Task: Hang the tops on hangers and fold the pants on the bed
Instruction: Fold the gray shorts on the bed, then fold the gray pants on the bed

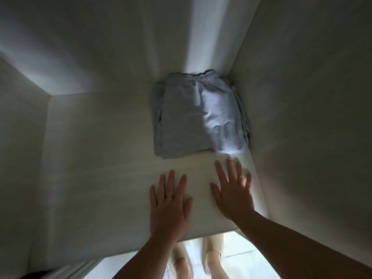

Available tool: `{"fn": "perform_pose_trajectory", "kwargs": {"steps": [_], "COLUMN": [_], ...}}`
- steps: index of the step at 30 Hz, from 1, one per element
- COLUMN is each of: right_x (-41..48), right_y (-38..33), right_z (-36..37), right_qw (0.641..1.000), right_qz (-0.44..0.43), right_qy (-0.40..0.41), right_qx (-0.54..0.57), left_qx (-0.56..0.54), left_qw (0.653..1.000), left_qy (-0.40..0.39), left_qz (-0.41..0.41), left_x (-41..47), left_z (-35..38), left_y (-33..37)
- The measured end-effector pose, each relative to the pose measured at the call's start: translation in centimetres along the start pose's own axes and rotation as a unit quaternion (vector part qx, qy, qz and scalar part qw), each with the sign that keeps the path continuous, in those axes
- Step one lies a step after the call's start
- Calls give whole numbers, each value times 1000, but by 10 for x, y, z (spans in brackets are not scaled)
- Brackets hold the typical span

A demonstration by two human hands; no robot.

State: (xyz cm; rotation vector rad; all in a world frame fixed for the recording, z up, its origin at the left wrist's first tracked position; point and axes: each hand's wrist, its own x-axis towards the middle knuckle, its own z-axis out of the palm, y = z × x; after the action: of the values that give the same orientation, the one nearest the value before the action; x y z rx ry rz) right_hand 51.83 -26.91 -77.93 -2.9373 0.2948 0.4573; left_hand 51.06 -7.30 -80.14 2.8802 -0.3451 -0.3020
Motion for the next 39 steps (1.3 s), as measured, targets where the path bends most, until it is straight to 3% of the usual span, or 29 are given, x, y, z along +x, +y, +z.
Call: {"fn": "perform_pose_trajectory", "kwargs": {"steps": [7, 11, 18, 28, 39], "right_x": [-119, -162, -206, -251, -334], "right_y": [-12, -19, -9, 70, 115], "right_z": [7, -11, -50, -78, -75], "right_qw": [989, 972, 975, 954, 881], "right_qz": [5, 2, -61, -244, -434], "right_qy": [-145, -232, -208, -145, -148], "right_qx": [-29, -36, -53, -93, -113], "left_qx": [1, 5, 4, -11, -77], "left_qw": [981, 963, 974, 983, 925], "left_qy": [-195, -266, -208, -57, -5], "left_qz": [-12, -38, -85, -172, -372], "left_x": [-106, -143, -204, -286, -432], "left_z": [-26, -53, -82, -81, -34], "left_y": [14, 20, 34, 99, 217]}}
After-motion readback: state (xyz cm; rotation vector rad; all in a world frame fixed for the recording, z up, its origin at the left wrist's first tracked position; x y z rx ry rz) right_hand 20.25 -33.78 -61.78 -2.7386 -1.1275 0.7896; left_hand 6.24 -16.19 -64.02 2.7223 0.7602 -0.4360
